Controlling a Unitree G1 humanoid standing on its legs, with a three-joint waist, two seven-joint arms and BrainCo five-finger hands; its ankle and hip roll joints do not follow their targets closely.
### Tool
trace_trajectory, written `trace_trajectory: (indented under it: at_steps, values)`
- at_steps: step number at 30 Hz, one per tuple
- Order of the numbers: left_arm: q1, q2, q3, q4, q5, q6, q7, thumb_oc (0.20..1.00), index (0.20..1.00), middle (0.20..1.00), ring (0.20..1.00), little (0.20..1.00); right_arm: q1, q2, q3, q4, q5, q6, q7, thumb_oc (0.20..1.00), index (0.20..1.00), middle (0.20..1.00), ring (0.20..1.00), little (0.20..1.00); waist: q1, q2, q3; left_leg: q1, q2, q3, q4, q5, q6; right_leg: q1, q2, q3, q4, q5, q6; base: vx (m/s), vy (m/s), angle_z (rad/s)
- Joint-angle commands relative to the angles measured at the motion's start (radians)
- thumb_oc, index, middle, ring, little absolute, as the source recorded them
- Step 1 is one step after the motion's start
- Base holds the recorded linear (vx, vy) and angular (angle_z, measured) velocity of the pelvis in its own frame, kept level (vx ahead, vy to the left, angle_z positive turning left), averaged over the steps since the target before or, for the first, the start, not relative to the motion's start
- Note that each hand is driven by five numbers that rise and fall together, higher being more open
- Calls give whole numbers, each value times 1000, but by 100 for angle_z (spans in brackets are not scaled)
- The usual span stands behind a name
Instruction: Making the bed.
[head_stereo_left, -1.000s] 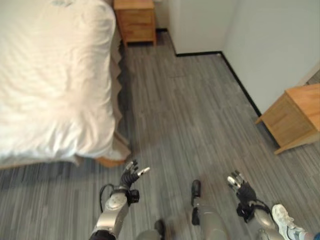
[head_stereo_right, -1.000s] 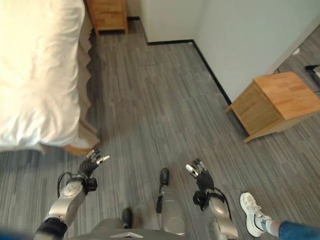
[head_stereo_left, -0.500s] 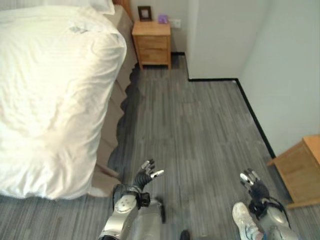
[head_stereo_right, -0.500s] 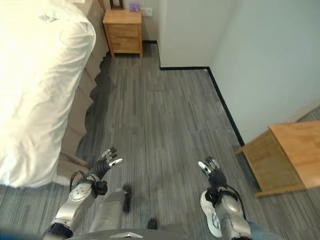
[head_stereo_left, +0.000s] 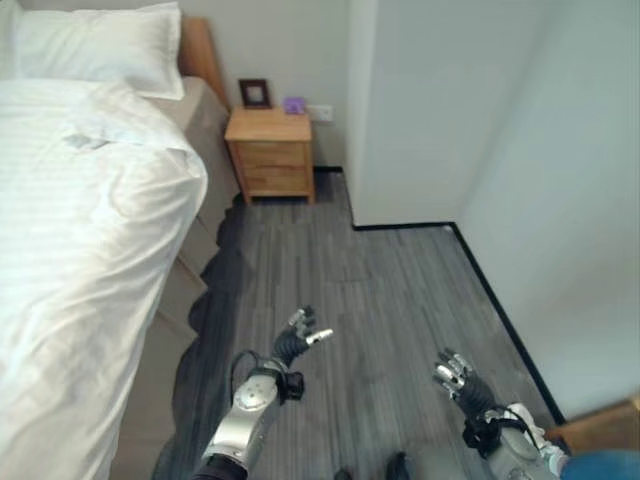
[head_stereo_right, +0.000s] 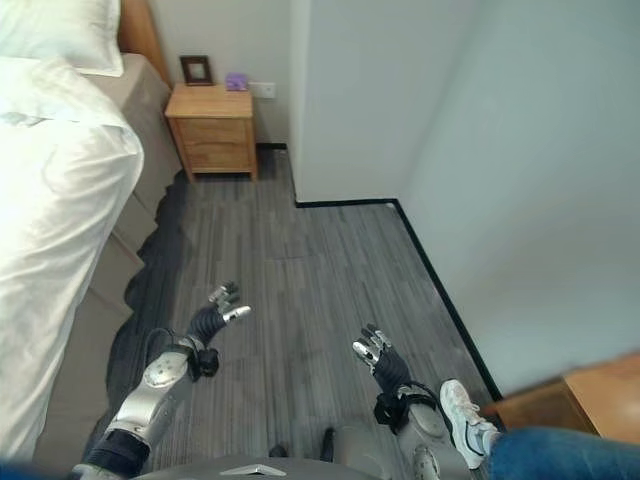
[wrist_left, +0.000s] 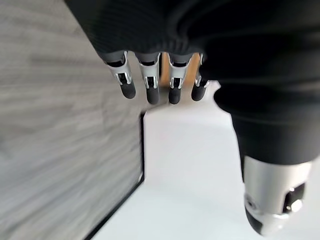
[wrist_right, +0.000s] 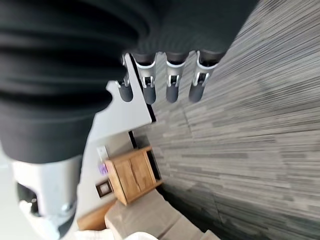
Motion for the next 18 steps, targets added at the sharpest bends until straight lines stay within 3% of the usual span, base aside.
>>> trace_trajectory:
  at_steps: [1,2,3,4,5,6,7,9,10,11,12,13,14,15,18]
  values:
    - [-11,25,-26,-48,25,-46,6,1000,1000,1000,1000,1000,-46,-17,-58,-60,-32,-31,16,1000,1000,1000,1000,1000,-5,-18,-4,91,157,26,30,88,9,115,-4,53,-107,212,69,418,-200,58]
    - [-11,25,-26,-48,25,-46,6,1000,1000,1000,1000,1000,-46,-17,-58,-60,-32,-31,16,1000,1000,1000,1000,1000,-6,-18,-4,90,158,26,31,88,9,115,-4,53,-106,211,69,646,-312,66]
    - [-14,10,-28,-37,23,-50,9,1000,1000,1000,1000,1000,-62,-18,-42,-39,-35,-39,17,1000,1000,1000,1000,1000,-6,-11,-9,83,190,26,116,138,-9,125,15,62,-72,206,51,434,-231,53]
    - [-22,3,-29,-27,20,-50,16,1000,1000,1000,1000,1000,-83,-39,-34,-36,-58,-42,11,1000,1000,1000,1000,1000,-9,-14,-9,33,208,30,291,211,-17,142,27,72,-56,193,25,802,-607,74]
    - [-28,-8,-27,-27,-22,-40,31,1000,1000,1000,1000,1000,-116,-58,-39,-65,-24,-56,-16,1000,1000,1000,1000,1000,-3,-45,6,-177,258,81,695,358,-10,217,43,48,-72,163,-44,753,-713,57]
    - [-33,-9,-26,-34,-42,-35,27,1000,1000,1000,1000,1000,-124,-46,-46,-73,39,-71,-32,1000,1000,1000,1000,1000,19,-65,26,-269,271,110,847,356,1,260,51,37,-84,147,-75,541,-595,56]
    - [-34,-8,-26,-34,-42,-34,27,1000,1000,1000,1000,1000,-125,-45,-46,-73,39,-71,-32,1000,1000,1000,1000,1000,17,-66,24,-275,271,109,851,356,1,257,50,36,-84,148,-75,347,-337,24]
    - [-46,0,-49,-65,-33,-28,23,1000,1000,1000,1000,1000,-165,-38,-40,-54,78,-76,-67,1000,1000,1000,1000,1000,76,-75,54,-438,189,104,955,290,6,342,66,49,-130,111,-88,352,-203,-26]
    - [-46,0,-49,-65,-33,-28,23,1000,1000,1000,1000,1000,-165,-38,-40,-54,78,-76,-67,1000,1000,1000,1000,1000,75,-75,53,-440,188,103,955,291,6,341,65,48,-130,111,-88,779,-210,-69]
    - [-46,-13,-59,-63,-51,-35,23,1000,1000,1000,1000,1000,-222,-43,-28,-66,89,-87,-68,1000,1000,1000,1000,1000,123,-63,48,-547,119,113,775,258,20,438,82,70,-160,73,-87,596,-127,-52]
    - [-46,-13,-59,-62,-51,-35,24,1000,1000,1000,1000,1000,-222,-43,-28,-65,89,-87,-68,1000,1000,1000,1000,1000,122,-67,48,-545,114,115,767,263,21,437,77,70,-160,74,-86,1095,-130,-34]
    - [-30,-25,-71,-57,-73,-42,15,1000,1000,1000,1000,1000,-236,-42,-16,-77,87,-100,-59,1000,1000,1000,1000,1000,147,-45,30,-531,102,141,446,279,36,484,95,72,-157,32,-75,498,-7,-8]
    - [-30,-25,-71,-57,-73,-42,15,1000,1000,1000,1000,1000,-236,-42,-16,-76,87,-100,-59,1000,1000,1000,1000,1000,148,-48,30,-524,98,144,432,288,36,483,91,72,-157,33,-75,1069,36,-10]
    - [-15,-31,-91,-59,-54,-46,11,1000,1000,1000,1000,1000,-244,-38,25,-68,66,-102,-47,1000,1000,1000,1000,1000,178,-18,-3,-482,61,159,67,339,39,543,130,80,-155,-12,-62,569,40,-16]
    - [-21,-29,-99,-65,-36,-37,20,1000,1000,1000,1000,1000,-250,-35,46,-60,45,-77,-32,1000,1000,1000,1000,1000,196,-19,-21,-459,59,201,38,369,36,598,137,79,-148,-28,-56,718,7,-14]
